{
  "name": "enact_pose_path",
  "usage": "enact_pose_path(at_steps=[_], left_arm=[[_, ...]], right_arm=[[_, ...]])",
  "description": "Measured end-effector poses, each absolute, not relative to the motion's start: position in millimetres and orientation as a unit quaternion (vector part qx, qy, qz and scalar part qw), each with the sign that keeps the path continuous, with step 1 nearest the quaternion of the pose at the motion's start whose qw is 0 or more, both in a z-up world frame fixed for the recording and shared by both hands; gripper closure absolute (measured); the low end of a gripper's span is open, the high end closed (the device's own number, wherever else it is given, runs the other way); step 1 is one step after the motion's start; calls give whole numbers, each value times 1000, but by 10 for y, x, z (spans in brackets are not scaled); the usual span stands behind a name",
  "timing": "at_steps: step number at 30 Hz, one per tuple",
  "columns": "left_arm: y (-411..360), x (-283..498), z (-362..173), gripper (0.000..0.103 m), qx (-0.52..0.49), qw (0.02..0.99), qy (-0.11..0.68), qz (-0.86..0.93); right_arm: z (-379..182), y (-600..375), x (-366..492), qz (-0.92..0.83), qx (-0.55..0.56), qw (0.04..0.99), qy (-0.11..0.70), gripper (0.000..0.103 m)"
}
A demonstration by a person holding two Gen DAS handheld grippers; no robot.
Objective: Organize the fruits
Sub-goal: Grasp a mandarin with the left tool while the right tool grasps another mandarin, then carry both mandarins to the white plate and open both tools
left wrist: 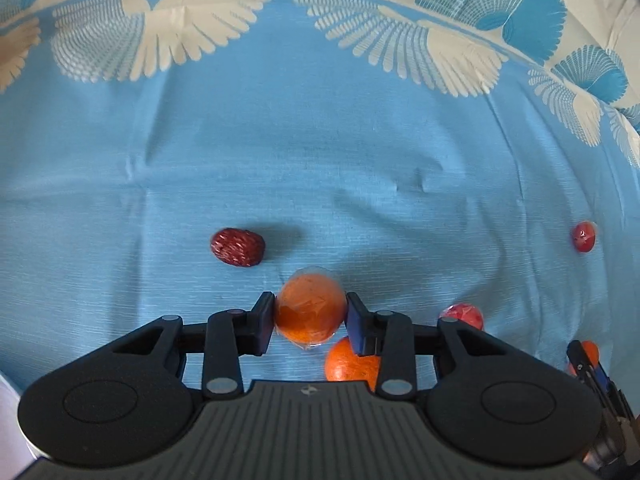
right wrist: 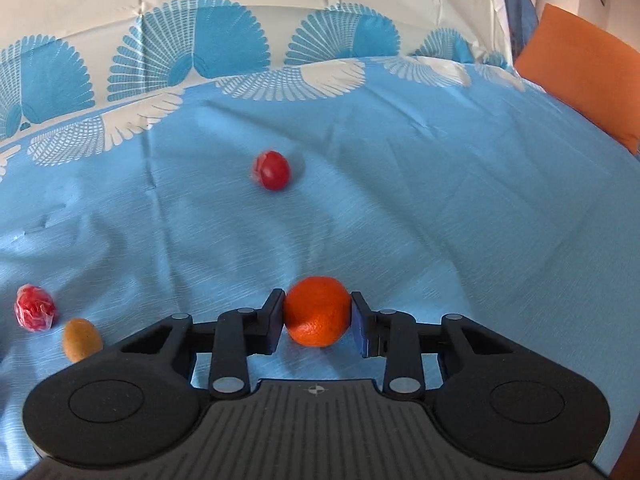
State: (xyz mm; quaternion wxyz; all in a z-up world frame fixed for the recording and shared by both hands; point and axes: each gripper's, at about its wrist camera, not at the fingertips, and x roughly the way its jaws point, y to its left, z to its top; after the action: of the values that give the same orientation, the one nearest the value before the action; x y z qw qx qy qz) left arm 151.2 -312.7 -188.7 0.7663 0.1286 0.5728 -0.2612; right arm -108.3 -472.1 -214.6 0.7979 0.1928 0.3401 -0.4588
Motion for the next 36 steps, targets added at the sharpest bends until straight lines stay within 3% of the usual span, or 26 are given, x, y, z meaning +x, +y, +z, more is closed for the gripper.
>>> enact_pose_path(at_steps=[7, 16, 26, 36], left_arm=[[-2489, 1153, -1027, 62, 109, 798, 513, -296], [-866, 326, -83, 62, 111, 839, 475, -241], [620, -353, 91, 62, 62, 849, 483, -204], [1048, -587, 83, 62, 42, 863, 462, -198]], right_arm=[[-1453, -4446, -1373, -447, 206, 824, 280, 68], [-535, -3164, -1754, -311, 211, 891, 255, 68], [-291, -1614, -1835, -150, 203, 914, 318, 68], [-207, -867, -1775, -97, 120, 924, 350, 68]])
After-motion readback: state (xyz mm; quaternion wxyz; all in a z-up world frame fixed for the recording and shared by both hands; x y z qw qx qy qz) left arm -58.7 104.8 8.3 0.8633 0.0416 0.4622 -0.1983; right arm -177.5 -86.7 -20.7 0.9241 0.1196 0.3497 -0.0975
